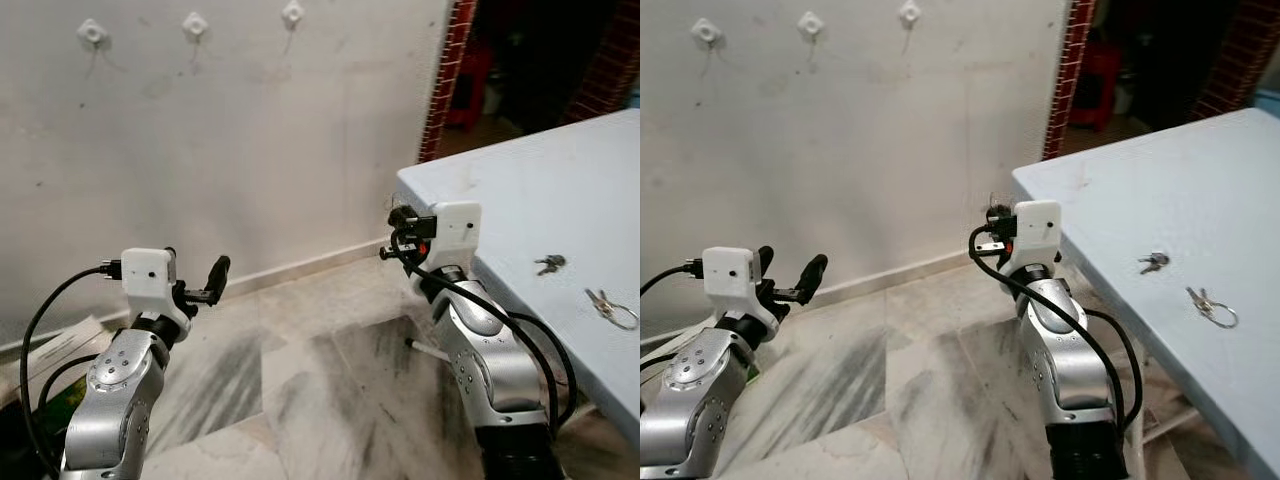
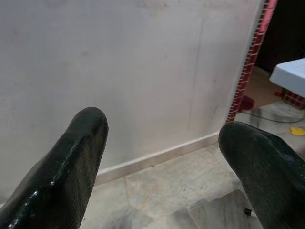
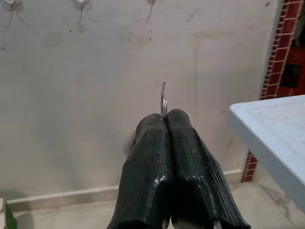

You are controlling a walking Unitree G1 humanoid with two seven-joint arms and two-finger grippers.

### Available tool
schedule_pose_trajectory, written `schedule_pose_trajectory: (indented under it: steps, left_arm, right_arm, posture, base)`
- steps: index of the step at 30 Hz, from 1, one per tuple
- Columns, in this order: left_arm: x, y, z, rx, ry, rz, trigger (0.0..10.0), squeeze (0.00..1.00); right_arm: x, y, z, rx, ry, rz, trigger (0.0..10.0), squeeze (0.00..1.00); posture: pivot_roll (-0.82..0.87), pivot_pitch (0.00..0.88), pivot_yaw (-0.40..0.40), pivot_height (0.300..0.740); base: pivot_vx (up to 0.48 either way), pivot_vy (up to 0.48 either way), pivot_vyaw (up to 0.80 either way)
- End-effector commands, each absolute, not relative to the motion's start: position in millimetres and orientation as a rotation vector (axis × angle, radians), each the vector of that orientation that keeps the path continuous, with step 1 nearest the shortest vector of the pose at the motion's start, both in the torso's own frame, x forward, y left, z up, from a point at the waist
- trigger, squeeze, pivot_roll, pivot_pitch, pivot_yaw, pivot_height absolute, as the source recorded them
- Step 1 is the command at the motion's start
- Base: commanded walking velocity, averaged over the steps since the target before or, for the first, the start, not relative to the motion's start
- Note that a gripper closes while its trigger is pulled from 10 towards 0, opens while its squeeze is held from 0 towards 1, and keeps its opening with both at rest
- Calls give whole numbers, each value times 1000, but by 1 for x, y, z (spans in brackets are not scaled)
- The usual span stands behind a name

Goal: Hang keys on a hook

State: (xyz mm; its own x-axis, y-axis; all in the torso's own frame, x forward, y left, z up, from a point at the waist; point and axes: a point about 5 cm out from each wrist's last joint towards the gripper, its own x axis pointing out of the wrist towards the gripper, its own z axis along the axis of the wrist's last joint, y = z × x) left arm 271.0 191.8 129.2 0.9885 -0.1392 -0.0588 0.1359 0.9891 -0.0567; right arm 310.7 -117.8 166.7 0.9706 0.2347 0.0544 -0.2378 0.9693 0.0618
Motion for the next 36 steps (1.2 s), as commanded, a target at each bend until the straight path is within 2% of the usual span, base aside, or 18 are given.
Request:
schedule_pose_trajectory:
  steps: [1, 9, 36]
  left_arm:
    - [271, 192, 131, -58, 55, -150, 10000, 0]
    - [269, 187, 128, -83, 57, -185, 10000, 0]
    - [268, 185, 128, -102, 59, -203, 10000, 0]
  right_arm:
    - [313, -116, 172, 64, -70, 253, 10000, 0]
    - [313, -116, 173, 71, -75, 252, 10000, 0]
    - [312, -110, 171, 49, -83, 289, 10000, 0]
  posture:
    - [58, 0, 34, 740]
    - [57, 0, 32, 740]
    - [60, 0, 30, 740]
  base:
    - [0, 0, 519]
    - [170, 0, 0]
    - [382, 0, 0]
